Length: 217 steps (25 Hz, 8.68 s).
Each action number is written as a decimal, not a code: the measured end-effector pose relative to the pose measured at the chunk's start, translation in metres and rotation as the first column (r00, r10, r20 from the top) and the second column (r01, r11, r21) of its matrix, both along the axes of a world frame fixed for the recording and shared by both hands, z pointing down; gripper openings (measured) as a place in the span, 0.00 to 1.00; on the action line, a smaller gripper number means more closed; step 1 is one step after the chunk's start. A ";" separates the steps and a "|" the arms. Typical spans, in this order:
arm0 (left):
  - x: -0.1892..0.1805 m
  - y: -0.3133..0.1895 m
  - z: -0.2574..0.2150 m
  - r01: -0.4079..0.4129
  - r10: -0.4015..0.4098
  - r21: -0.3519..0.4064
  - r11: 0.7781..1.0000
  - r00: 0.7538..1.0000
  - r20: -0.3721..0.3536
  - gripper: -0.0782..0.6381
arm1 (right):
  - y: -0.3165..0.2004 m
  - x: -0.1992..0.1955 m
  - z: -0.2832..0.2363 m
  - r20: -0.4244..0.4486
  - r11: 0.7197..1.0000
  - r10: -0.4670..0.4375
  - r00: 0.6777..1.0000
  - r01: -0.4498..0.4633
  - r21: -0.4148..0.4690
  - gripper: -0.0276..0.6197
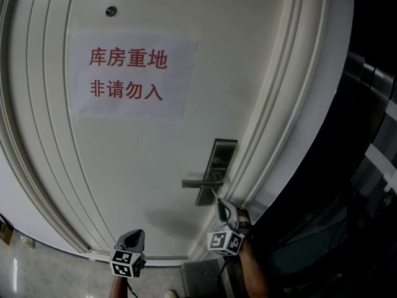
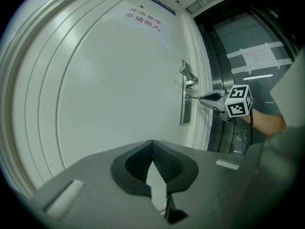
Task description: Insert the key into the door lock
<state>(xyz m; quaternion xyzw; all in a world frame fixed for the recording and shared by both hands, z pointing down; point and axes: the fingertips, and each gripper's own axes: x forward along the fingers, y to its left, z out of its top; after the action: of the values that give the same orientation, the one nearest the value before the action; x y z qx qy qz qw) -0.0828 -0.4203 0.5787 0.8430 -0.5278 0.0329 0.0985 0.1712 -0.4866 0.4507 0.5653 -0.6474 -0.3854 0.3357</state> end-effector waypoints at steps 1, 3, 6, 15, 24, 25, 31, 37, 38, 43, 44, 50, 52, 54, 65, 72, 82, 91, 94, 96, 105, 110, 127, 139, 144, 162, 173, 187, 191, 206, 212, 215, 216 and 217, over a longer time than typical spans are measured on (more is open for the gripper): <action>-0.001 0.000 0.001 0.001 -0.001 -0.001 1.000 1.000 0.000 0.11 | 0.000 0.000 0.000 -0.012 1.000 0.005 1.000 -0.005 0.000 0.06; -0.002 0.001 0.001 0.004 -0.004 -0.003 1.000 1.000 0.000 0.11 | 0.000 0.000 -0.001 -0.027 1.000 0.011 1.000 -0.011 -0.002 0.06; -0.003 0.001 0.002 0.006 -0.006 -0.005 1.000 1.000 -0.002 0.11 | 0.000 -0.001 -0.003 -0.054 1.000 0.016 0.998 -0.016 -0.007 0.06; -0.008 0.001 0.004 0.014 -0.014 -0.008 1.000 1.000 -0.009 0.11 | -0.002 -0.002 -0.003 -0.158 0.999 0.033 0.987 -0.034 -0.003 0.06; -0.008 0.005 0.005 0.015 -0.015 -0.009 1.000 1.000 -0.011 0.11 | -0.001 -0.003 -0.007 -0.313 0.997 0.071 0.947 -0.071 0.011 0.06; -0.009 0.005 0.006 0.016 -0.016 -0.010 1.000 1.000 -0.011 0.11 | -0.001 -0.003 -0.007 -0.338 0.997 0.077 0.938 -0.076 0.016 0.06; -0.012 0.008 0.007 0.017 -0.018 -0.012 1.000 1.000 -0.013 0.11 | -0.001 -0.005 -0.008 -0.487 0.993 0.116 0.866 -0.108 0.044 0.06; -0.012 0.013 0.008 0.016 -0.017 -0.015 1.000 1.000 -0.015 0.11 | -0.002 -0.006 -0.004 -0.578 0.989 0.143 0.803 -0.141 0.050 0.06; -0.013 0.013 0.008 0.016 -0.016 -0.015 1.000 1.000 -0.016 0.11 | -0.001 -0.008 -0.005 -0.582 0.989 0.143 0.800 -0.140 0.050 0.06; -0.017 0.017 0.010 0.019 -0.019 -0.018 1.000 1.000 -0.016 0.11 | 0.000 -0.016 -0.012 -0.569 0.988 0.150 0.808 -0.144 0.056 0.06; -0.019 0.017 0.010 0.020 -0.021 -0.019 1.000 1.000 -0.016 0.11 | 0.000 -0.016 -0.012 -0.566 0.988 0.150 0.811 -0.148 0.050 0.06; -0.023 0.017 0.010 0.022 -0.022 -0.020 1.000 1.000 -0.017 0.11 | 0.000 -0.017 -0.013 -0.549 0.983 0.173 0.818 -0.181 0.041 0.06; -0.023 0.017 0.010 0.018 -0.018 -0.019 1.000 1.000 -0.017 0.11 | 0.000 -0.017 -0.012 -0.543 0.981 0.179 0.820 -0.190 0.037 0.06; -0.022 0.017 0.011 0.013 -0.014 -0.021 1.000 1.000 -0.016 0.11 | 0.000 -0.017 -0.012 -0.539 0.979 0.189 0.821 -0.200 0.038 0.06; -0.030 0.017 0.017 0.017 -0.018 -0.032 0.999 0.999 -0.027 0.11 | -0.002 -0.018 -0.014 -0.488 0.960 0.247 0.837 -0.281 0.004 0.06; -0.034 0.018 0.017 0.016 -0.017 -0.032 0.999 0.999 -0.032 0.11 | -0.002 -0.017 -0.015 -0.468 0.956 0.260 0.845 -0.294 0.000 0.06; -0.039 0.018 0.018 0.023 -0.025 -0.032 0.999 0.999 -0.033 0.11 | -0.006 -0.018 -0.017 -0.485 0.956 0.262 0.835 -0.294 0.009 0.06; -0.046 0.016 0.019 0.036 -0.038 -0.035 0.999 0.999 -0.037 0.11 | -0.010 -0.021 -0.017 -0.491 0.955 0.265 0.830 -0.295 0.016 0.06; -0.044 0.015 0.018 0.034 -0.036 -0.033 0.999 0.999 -0.039 0.11 | -0.012 -0.021 -0.016 -0.491 0.955 0.264 0.830 -0.295 0.015 0.06; -0.044 0.015 0.018 0.033 -0.034 -0.033 0.999 0.999 -0.038 0.11 | -0.011 -0.020 -0.014 -0.488 0.955 0.263 0.833 -0.297 0.007 0.06; -0.043 0.014 0.019 0.038 -0.039 -0.036 0.999 0.999 -0.036 0.11 | -0.022 -0.023 -0.012 -0.486 0.955 0.265 0.833 -0.296 0.013 0.06; -0.053 0.016 0.020 0.061 -0.062 -0.045 0.997 0.998 -0.029 0.11 | -0.029 -0.023 -0.014 -0.473 0.952 0.274 0.837 -0.305 0.012 0.06; -0.051 0.022 0.018 0.082 -0.083 -0.043 0.996 0.996 -0.026 0.11 | -0.028 -0.026 -0.014 -0.451 0.972 0.220 0.865 -0.232 0.030 0.06; -0.054 0.040 0.015 0.093 -0.094 -0.038 0.995 0.995 -0.017 0.11 | -0.016 -0.023 -0.009 -0.441 0.976 0.208 0.873 -0.216 0.032 0.23; -0.056 0.048 0.012 0.095 -0.096 -0.030 0.995 0.995 -0.019 0.11 | -0.008 -0.024 -0.010 -0.439 0.975 0.216 0.872 -0.220 0.043 0.24; -0.064 0.077 0.004 0.070 -0.070 0.004 0.998 0.998 -0.009 0.11 | 0.038 -0.028 -0.004 -0.249 0.981 0.192 0.949 -0.192 0.022 0.05; -0.062 0.102 0.002 0.017 -0.017 0.004 1.000 1.000 0.009 0.11 | 0.095 -0.028 0.019 0.178 0.982 0.147 0.973 -0.122 -0.141 0.05; -0.054 0.131 -0.020 -0.038 0.037 0.047 0.998 0.999 0.034 0.11 | 0.163 -0.053 0.045 0.661 0.983 0.094 0.744 0.037 -0.180 0.05; -0.049 0.139 -0.023 -0.053 0.051 0.055 0.997 0.998 0.045 0.11 | 0.181 -0.063 0.052 0.744 0.978 0.058 0.665 0.111 -0.175 0.05; -0.034 0.174 -0.025 -0.079 0.076 0.073 0.994 0.996 0.035 0.11 | 0.243 -0.067 0.086 0.849 0.961 0.048 0.527 0.206 -0.183 0.05; -0.030 0.198 -0.028 -0.084 0.082 0.086 0.993 0.996 0.032 0.11 | 0.269 -0.066 0.087 0.854 0.963 0.029 0.520 0.214 -0.163 0.05; -0.028 0.208 -0.026 -0.089 0.086 0.088 0.992 0.996 0.035 0.11 | 0.278 -0.068 0.086 0.856 0.965 0.020 0.516 0.214 -0.151 0.05; -0.028 0.210 -0.026 -0.090 0.087 0.088 0.992 0.996 0.035 0.11 | 0.280 -0.069 0.086 0.857 0.965 0.016 0.515 0.217 -0.149 0.05; -0.028 0.212 -0.025 -0.089 0.086 0.089 0.992 0.996 0.034 0.11 | 0.282 -0.070 0.086 0.858 0.964 0.013 0.514 0.222 -0.147 0.05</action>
<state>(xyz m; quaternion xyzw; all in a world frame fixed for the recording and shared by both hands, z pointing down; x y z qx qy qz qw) -0.1106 -0.2087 0.5534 0.8683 -0.4928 0.0263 0.0508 0.1011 -0.2045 0.5371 0.5963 -0.8026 0.0017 0.0170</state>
